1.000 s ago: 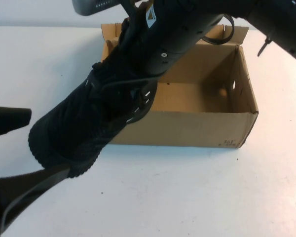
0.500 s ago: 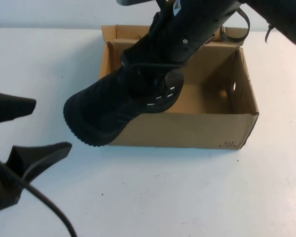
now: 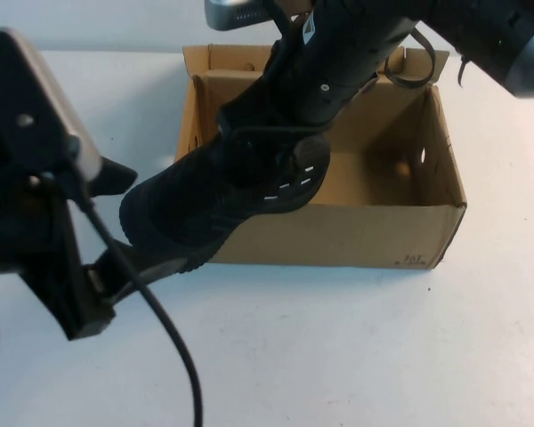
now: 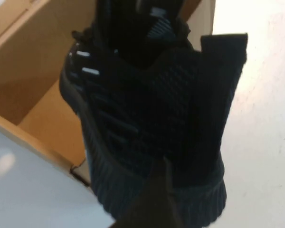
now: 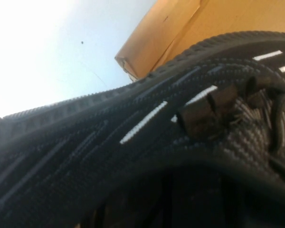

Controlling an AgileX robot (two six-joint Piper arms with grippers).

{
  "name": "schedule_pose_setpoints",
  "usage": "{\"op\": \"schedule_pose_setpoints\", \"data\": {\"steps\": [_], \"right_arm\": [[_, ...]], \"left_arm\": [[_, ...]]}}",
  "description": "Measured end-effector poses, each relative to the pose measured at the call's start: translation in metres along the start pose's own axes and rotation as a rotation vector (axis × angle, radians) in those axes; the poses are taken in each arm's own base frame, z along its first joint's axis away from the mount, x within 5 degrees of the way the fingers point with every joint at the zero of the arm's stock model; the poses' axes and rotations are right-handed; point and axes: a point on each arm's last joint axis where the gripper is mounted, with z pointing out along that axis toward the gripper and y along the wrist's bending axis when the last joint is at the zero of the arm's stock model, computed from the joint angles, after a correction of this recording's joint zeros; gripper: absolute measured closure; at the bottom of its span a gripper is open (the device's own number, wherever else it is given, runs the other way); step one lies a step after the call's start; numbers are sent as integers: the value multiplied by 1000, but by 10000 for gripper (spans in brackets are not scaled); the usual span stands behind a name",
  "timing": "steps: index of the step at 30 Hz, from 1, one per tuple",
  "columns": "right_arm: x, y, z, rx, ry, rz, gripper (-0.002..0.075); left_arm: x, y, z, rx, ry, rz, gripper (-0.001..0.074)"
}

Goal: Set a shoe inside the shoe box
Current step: Hand over the shoe

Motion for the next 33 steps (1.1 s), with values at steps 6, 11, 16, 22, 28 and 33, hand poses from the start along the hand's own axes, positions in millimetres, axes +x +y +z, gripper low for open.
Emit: {"op": "schedule_pose_setpoints", "data": {"steps": [6, 11, 16, 22, 28, 33], "right_arm": [[-4, -4, -5, -47, -16, 53, 719], [-10, -7, -16, -107, -51, 87, 719], [-10, -4, -17, -163, -47, 70, 719], [-11, -2, -19, -184, -45, 54, 719], [-16, 1, -34, -192, -84, 24, 719], [-17, 2, -37, -199, -93, 21, 719]], "left_arm": [[-6, 3, 19, -53, 1, 16, 136], [-10, 11, 32, -104, -27, -13, 136], [-10, 17, 44, -128, -25, -20, 136], [-8, 19, 49, -131, -1, 3, 163], [-9, 20, 48, -142, 10, 30, 365], [-10, 21, 47, -145, 8, 34, 580]]}}
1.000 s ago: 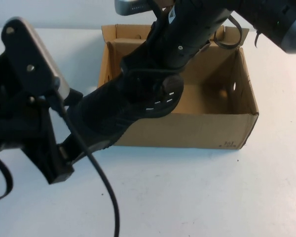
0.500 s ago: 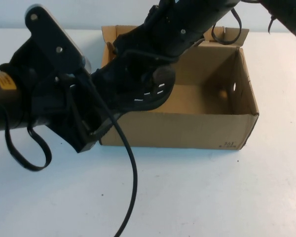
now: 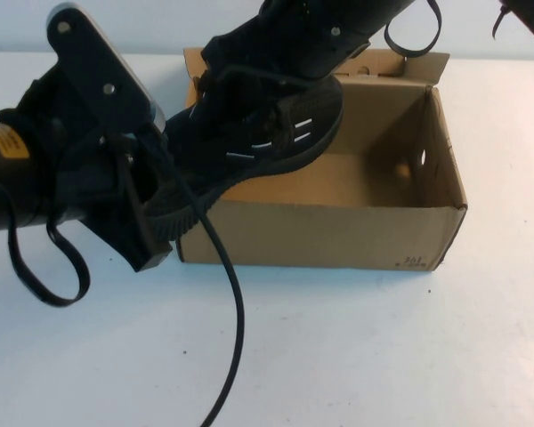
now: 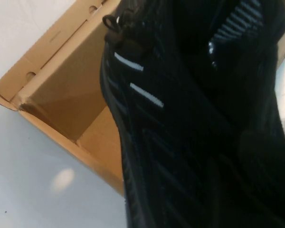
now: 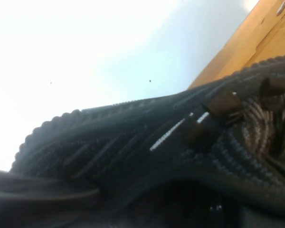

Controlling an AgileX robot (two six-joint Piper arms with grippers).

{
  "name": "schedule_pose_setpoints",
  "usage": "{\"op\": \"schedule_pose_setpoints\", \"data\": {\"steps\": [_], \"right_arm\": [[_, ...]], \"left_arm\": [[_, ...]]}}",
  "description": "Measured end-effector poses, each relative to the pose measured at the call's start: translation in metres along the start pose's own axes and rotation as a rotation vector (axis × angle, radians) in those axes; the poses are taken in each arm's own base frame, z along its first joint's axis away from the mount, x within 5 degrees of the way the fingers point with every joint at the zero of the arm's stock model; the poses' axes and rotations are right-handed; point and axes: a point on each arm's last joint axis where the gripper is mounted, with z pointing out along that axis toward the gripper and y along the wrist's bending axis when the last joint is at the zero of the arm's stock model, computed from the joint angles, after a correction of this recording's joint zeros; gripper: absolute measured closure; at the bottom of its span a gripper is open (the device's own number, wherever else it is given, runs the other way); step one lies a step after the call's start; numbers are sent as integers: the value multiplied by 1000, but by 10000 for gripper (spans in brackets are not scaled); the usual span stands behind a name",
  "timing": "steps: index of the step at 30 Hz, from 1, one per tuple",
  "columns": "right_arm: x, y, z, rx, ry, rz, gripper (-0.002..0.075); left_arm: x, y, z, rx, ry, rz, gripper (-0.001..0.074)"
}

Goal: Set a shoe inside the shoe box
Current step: Hand over the shoe

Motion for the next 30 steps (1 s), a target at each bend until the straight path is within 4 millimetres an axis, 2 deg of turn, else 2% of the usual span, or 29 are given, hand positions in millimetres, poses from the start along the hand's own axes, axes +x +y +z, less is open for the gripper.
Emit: {"op": "schedule_pose_setpoints", "data": {"steps": [2, 3, 10, 13, 16, 21, 23, 26, 30], "right_arm": [[0, -1, 2, 0, 3, -1, 719], [0, -1, 4, -1, 7, -3, 719], [0, -1, 4, -3, 7, -74, 718], [0, 0, 4, -17, 4, -139, 688], [-3, 7, -3, -59, -38, -197, 596], [-5, 16, -17, -112, -93, -321, 344], [-5, 19, -22, -126, -109, -379, 273], [-4, 23, -32, -124, -138, -479, 223], [-1, 30, -57, -103, -193, -635, 209]], "left_arm": [[0, 0, -1, -2, -3, -2, 647], [0, 0, -1, -3, -2, 0, 654], [0, 0, -1, -2, 0, -8, 654], [0, 0, -1, 1, 3, -8, 658], [4, -4, 1, 36, 42, -9, 673], [9, -7, 2, 62, 74, -10, 700], [8, -6, 0, 58, 68, -9, 701], [6, -7, -9, 48, 50, 3, 702], [2, -7, -26, 20, 5, 38, 703]]}}
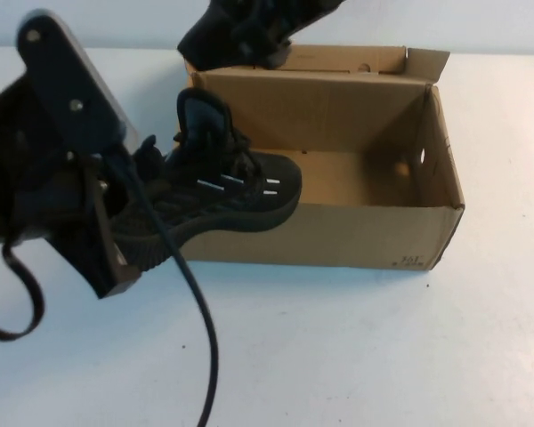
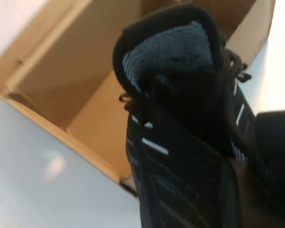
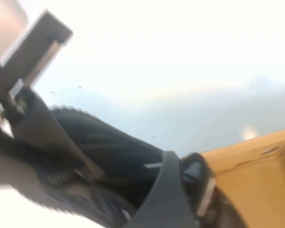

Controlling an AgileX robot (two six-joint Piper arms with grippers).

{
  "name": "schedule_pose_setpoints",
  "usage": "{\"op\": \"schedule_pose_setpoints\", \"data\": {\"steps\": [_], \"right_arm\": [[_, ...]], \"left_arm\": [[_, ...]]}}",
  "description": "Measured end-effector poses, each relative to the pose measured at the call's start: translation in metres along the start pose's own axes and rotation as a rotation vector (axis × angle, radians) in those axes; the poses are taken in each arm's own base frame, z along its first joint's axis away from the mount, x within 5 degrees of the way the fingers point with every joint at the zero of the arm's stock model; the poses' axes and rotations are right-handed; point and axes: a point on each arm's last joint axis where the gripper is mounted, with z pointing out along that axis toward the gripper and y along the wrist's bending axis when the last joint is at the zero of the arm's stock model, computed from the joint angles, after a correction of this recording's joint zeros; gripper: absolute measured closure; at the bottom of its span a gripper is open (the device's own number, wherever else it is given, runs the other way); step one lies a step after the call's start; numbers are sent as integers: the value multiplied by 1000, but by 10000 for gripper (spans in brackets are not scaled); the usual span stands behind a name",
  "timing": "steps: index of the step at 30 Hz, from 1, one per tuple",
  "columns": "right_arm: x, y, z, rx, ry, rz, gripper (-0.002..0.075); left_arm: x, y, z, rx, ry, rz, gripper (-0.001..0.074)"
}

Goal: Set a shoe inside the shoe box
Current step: Hand over the shoe

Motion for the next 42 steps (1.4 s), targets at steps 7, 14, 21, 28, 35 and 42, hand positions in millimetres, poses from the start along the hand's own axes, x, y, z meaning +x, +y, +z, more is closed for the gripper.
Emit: {"op": "schedule_pose_setpoints", "data": {"steps": [7, 14, 21, 28, 35, 42], "right_arm": [[-7, 10, -40, 101, -25, -183, 206], [7, 18, -61, 165, 35, -224, 206], [44, 32, -53, 79, 145, -164, 206], [82, 48, -36, -52, 223, -73, 206], [88, 53, -27, -124, 213, -41, 199], [85, 56, -20, -196, 169, -27, 153]], "left_arm": [[-23, 1, -36, 8, -104, 94, 705], [-33, 3, -48, 29, -131, 141, 699], [-26, 2, -45, 112, -86, 152, 705], [-24, -8, -41, 247, -70, 152, 705], [-26, -12, -42, 297, -100, 143, 705], [-28, -15, -43, 333, -120, 139, 705]]}}
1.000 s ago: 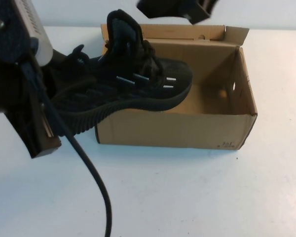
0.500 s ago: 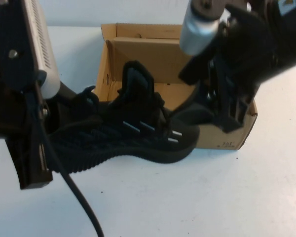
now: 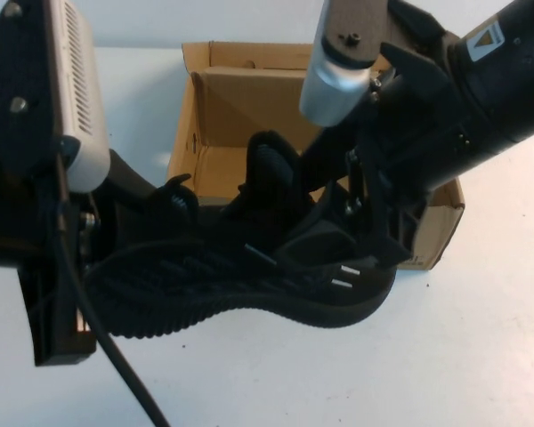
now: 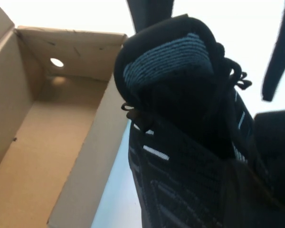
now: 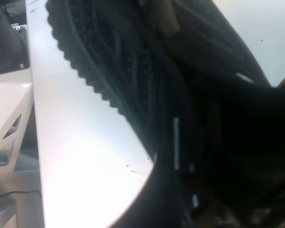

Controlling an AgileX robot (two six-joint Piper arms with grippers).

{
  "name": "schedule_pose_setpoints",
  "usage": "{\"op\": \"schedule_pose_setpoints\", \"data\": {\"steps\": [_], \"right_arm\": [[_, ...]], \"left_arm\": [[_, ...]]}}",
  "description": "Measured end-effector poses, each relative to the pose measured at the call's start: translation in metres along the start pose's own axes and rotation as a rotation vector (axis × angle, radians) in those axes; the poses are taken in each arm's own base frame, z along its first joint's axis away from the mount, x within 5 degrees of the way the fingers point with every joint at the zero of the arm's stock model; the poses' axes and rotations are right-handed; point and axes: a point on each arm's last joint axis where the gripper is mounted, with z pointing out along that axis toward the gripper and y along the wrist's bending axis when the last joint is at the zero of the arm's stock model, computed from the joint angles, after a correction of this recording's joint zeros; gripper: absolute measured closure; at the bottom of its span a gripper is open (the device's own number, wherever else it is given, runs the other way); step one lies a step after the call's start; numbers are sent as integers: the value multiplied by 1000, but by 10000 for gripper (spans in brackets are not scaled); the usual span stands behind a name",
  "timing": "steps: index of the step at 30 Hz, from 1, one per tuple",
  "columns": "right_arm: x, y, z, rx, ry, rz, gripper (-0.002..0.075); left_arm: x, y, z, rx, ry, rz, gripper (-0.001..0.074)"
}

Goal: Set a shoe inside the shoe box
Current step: Hand over the shoe, then place the shoe in the shoe box

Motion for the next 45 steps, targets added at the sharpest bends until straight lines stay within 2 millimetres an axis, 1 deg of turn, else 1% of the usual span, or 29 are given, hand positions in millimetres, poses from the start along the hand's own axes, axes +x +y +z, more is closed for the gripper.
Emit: {"op": "schedule_pose_setpoints", "data": {"steps": [7, 11, 12, 15, 16, 17, 19, 21, 23, 26, 28, 30, 31, 33, 35, 37, 38, 39, 41, 45], "right_arm": [[1, -9, 14, -20, 23, 21, 150], [1, -10, 17, -29, 23, 27, 164], [1, -10, 17, -29, 23, 27, 183], [1, -10, 17, -32, 21, 28, 295], [1, -10, 17, -32, 21, 27, 368], [1, -10, 17, -32, 21, 24, 424], [1, -11, 17, -24, 24, 13, 574], [2, -11, 17, -24, 24, 9, 647], [1, -12, 17, -19, 20, 9, 679], [1, -12, 17, -16, 17, 8, 680], [1, -13, 16, -14, 16, 9, 680], [1, -13, 16, -15, 18, 9, 680], [1, -13, 16, -15, 18, 9, 680], [2, -13, 17, -15, 27, 8, 683], [4, -14, 18, -12, 38, 6, 683], [5, -15, 18, 6, 55, 11, 683], [6, -16, 18, 15, 64, 18, 684], [7, -17, 18, 24, 73, 26, 685], [9, -20, 17, 52, 97, 45, 685], [15, -26, 16, 130, 164, 79, 687]], "left_arm": [[-1, -3, 0, 30, -12, 11, 705], [-1, -3, 0, 28, -13, 17, 705], [-1, -3, 0, 28, -13, 17, 706], [-1, -2, 0, 20, -16, 17, 706], [-2, -1, 0, 14, -18, 17, 706], [-2, -1, 0, 13, -19, 17, 706], [-2, -1, 0, 6, -21, 17, 706], [-2, 1, 0, -7, -27, 11, 707], [-3, 2, 0, -22, -33, -2, 708], [-3, 3, 0, -29, -36, -23, 708], [-3, 3, 0, -31, -37, -33, 694], [-4, 4, 0, -41, -46, -63, 634], [-4, 4, 0, -46, -49, -82, 581], [-5, 6, -1, -60, -58, -123, 451], [-5, 8, -1, -87, -63, -195, 295], [-4, 11, -1, -117, -59, -259, 183], [-3, 13, -1, -133, -54, -284, 141], [-3, 14, -1, -145, -48, -295, 113], [-2, 15, -2, -162, -48, -317, 83], [-5, 16, -6, -204, -80, -336, 71]]}}
